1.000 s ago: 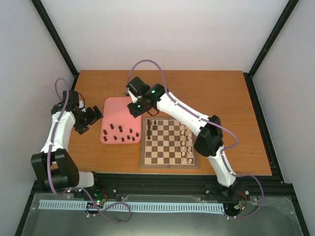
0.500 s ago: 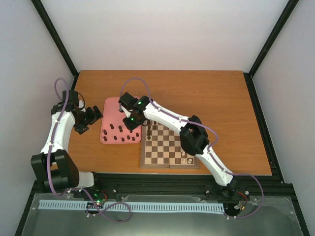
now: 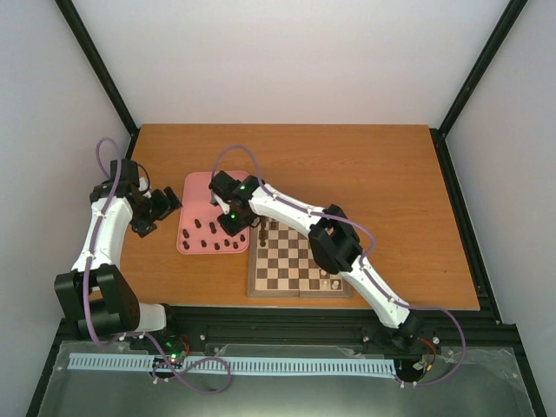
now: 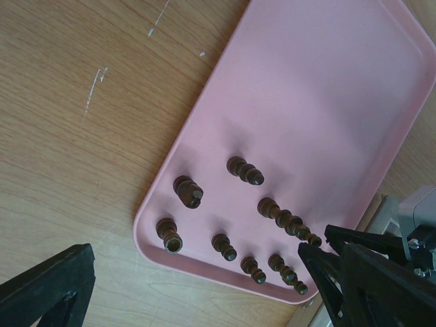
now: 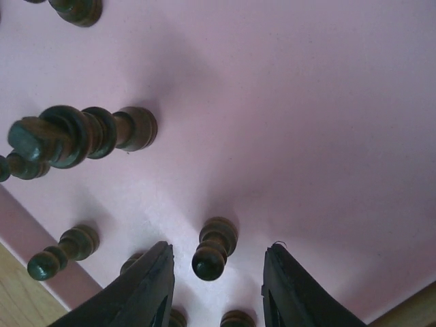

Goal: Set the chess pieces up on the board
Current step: Pick up the chess piece from the storage box, then place the chess piece on the chessboard, then pick up the chess piece from the storage box.

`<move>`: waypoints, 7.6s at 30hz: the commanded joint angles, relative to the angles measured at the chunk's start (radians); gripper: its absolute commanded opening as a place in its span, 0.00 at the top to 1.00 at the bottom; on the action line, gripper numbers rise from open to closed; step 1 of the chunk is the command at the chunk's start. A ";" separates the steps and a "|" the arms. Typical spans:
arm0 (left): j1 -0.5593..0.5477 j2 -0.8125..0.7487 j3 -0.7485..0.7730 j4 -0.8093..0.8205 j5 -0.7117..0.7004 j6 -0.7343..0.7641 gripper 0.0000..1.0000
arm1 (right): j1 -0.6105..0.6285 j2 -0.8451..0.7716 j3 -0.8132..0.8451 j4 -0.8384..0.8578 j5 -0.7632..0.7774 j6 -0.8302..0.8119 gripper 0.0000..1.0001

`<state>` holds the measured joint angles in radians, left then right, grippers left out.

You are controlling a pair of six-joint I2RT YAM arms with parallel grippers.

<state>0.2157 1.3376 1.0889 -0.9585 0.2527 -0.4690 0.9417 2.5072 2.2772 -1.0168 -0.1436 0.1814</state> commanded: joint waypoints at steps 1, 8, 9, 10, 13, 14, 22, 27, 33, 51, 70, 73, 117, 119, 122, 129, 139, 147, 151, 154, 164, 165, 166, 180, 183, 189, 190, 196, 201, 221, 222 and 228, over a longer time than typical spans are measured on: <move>-0.003 -0.022 0.019 -0.002 -0.001 0.012 0.00 | -0.003 0.025 0.041 0.014 0.003 -0.004 0.62; -0.003 -0.019 0.017 -0.002 -0.004 0.013 0.00 | -0.004 0.048 0.065 0.007 0.002 -0.014 0.69; -0.003 -0.017 0.017 -0.002 -0.004 0.012 0.00 | -0.004 0.050 0.067 0.005 0.000 -0.015 0.70; -0.003 -0.018 0.017 0.000 -0.004 0.011 0.00 | -0.004 0.052 0.068 0.003 -0.003 -0.016 0.71; -0.004 -0.016 0.019 -0.002 -0.005 0.012 0.00 | -0.004 0.053 0.069 -0.007 -0.003 -0.018 0.75; -0.004 -0.015 0.017 -0.002 -0.004 0.011 0.00 | -0.004 0.052 0.068 -0.008 -0.001 -0.018 0.78; -0.004 -0.017 0.014 0.001 -0.001 0.012 0.00 | -0.011 0.023 0.068 0.006 0.007 -0.022 0.97; -0.004 -0.021 0.017 0.001 -0.002 0.012 0.00 | -0.019 -0.066 0.076 0.031 0.035 -0.020 0.97; -0.003 -0.028 0.013 0.002 0.001 0.012 0.00 | -0.048 -0.210 0.055 -0.020 0.077 0.002 0.97; -0.004 -0.020 0.020 0.003 0.000 0.012 0.00 | -0.105 -0.596 -0.642 0.104 0.124 0.108 0.97; -0.003 -0.012 0.029 0.001 -0.003 0.013 0.00 | -0.106 -0.505 -0.679 0.163 0.110 0.108 0.97; -0.003 -0.012 0.028 0.002 -0.004 0.013 0.00 | -0.106 -0.498 -0.688 0.165 0.108 0.106 0.97; -0.004 -0.011 0.023 0.003 -0.006 0.013 0.00 | -0.099 -0.452 -0.666 0.153 0.102 0.087 0.84; -0.004 -0.012 0.023 0.004 -0.006 0.013 0.00 | -0.100 -0.462 -0.662 0.148 0.104 0.083 0.83; -0.004 -0.011 0.023 0.004 -0.006 0.013 0.00 | -0.098 -0.477 -0.653 0.138 0.106 0.079 0.80; -0.003 -0.013 0.025 0.002 -0.007 0.013 0.00 | -0.098 -0.509 -0.625 0.125 0.101 0.062 0.66; -0.003 -0.018 0.017 0.005 -0.002 0.012 0.00 | -0.096 -0.570 -0.518 0.026 0.194 0.045 0.59; -0.004 -0.020 0.028 0.002 0.000 0.011 0.00 | -0.027 -0.420 -0.240 -0.035 0.123 0.012 0.50; -0.003 -0.027 0.026 -0.001 0.002 0.010 0.00 | 0.022 -0.330 -0.142 -0.036 0.063 0.014 0.50; -0.004 -0.031 0.028 -0.002 0.002 0.009 0.00 | 0.041 -0.276 -0.115 -0.031 0.031 0.015 0.50; -0.004 -0.026 0.020 0.003 0.010 0.009 0.00 | 0.051 -0.178 -0.129 -0.036 0.105 0.019 0.56; -0.004 -0.025 0.020 0.004 0.011 0.009 0.00 | 0.051 -0.175 -0.130 -0.035 0.127 0.024 0.56; -0.004 -0.025 0.019 0.004 0.011 0.010 0.00 | 0.051 -0.173 -0.131 -0.036 0.147 0.030 0.56; -0.003 -0.023 0.012 0.007 0.008 0.012 0.00 | 0.048 -0.119 -0.142 -0.053 0.143 0.027 0.64; -0.004 -0.020 0.015 0.007 0.005 0.012 0.00 | 0.047 -0.108 -0.143 -0.055 0.139 0.027 0.64; -0.004 -0.015 0.017 0.005 0.006 0.013 0.00 | 0.036 -0.084 -0.137 -0.060 0.133 0.028 0.65; -0.004 -0.014 0.017 0.005 0.003 0.013 0.00 | 0.033 -0.083 -0.137 -0.060 0.132 0.029 0.66; -0.003 -0.007 0.022 0.006 0.002 0.013 0.00 | 0.022 -0.079 -0.131 -0.061 0.128 0.023 0.72; -0.003 -0.001 0.024 0.009 0.002 0.012 0.00 | 0.020 -0.080 -0.130 -0.057 0.099 0.012 0.81; -0.004 -0.012 0.015 0.009 0.004 0.012 0.00 | 0.019 -0.232 -0.004 -0.057 0.083 0.010 0.97; -0.003 -0.014 0.015 0.010 0.005 0.012 0.00 | 0.019 -0.251 -0.016 -0.064 0.094 0.014 0.97; -0.003 -0.014 0.018 0.010 0.009 0.011 0.00 | -0.003 -0.423 -0.298 -0.034 0.164 0.066 0.97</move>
<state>0.2161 1.3350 1.0889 -0.9585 0.2554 -0.4686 0.9596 2.1983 2.1334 -1.0462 -0.0414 0.2012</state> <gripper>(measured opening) 0.997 0.076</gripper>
